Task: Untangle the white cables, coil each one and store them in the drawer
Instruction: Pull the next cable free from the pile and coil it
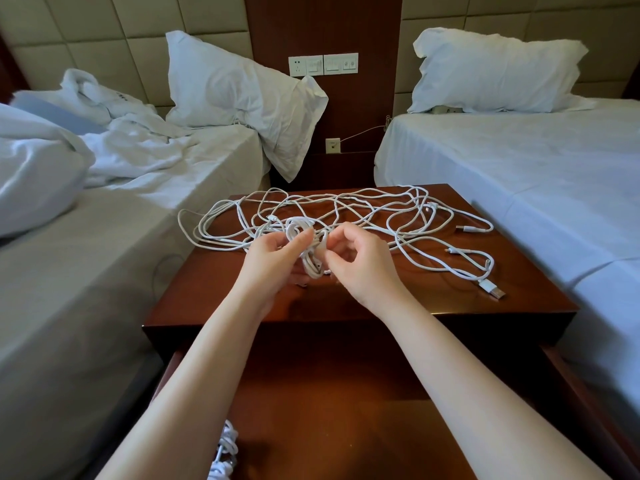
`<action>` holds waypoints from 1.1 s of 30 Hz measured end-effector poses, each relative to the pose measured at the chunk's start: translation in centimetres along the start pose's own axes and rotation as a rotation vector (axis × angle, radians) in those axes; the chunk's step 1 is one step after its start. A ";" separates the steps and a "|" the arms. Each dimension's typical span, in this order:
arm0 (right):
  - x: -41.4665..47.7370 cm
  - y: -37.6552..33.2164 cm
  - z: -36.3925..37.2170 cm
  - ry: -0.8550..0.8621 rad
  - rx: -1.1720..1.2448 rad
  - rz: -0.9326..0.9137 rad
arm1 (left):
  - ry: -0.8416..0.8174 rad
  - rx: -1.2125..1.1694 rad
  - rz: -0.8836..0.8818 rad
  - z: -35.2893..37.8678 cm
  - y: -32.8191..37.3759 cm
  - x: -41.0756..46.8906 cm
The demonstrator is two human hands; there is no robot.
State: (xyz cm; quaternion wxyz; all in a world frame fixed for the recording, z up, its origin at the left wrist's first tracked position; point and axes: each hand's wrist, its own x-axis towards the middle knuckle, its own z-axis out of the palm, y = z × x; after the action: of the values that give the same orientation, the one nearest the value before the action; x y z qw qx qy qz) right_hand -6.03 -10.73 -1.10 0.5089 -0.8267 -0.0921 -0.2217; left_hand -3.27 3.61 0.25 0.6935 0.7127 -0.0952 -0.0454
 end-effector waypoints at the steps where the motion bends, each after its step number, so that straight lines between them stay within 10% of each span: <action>1: 0.0 -0.1 -0.1 0.006 0.008 -0.015 | -0.013 -0.003 -0.012 -0.1 0.0 0.0; 12: 0.1 0.2 -1.4 -0.201 -0.014 -0.084 | -0.195 -0.015 -0.075 -1.5 0.2 0.0; 33: -0.2 0.8 -0.8 -0.105 -0.158 0.064 | 0.040 0.317 0.084 0.7 -1.1 0.0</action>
State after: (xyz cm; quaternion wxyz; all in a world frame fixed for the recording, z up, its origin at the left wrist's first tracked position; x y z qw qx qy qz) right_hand -6.09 -11.73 -1.49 0.4432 -0.8774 -0.0745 -0.1681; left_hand -3.34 2.96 -0.83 0.5752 0.8095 -0.1172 0.0136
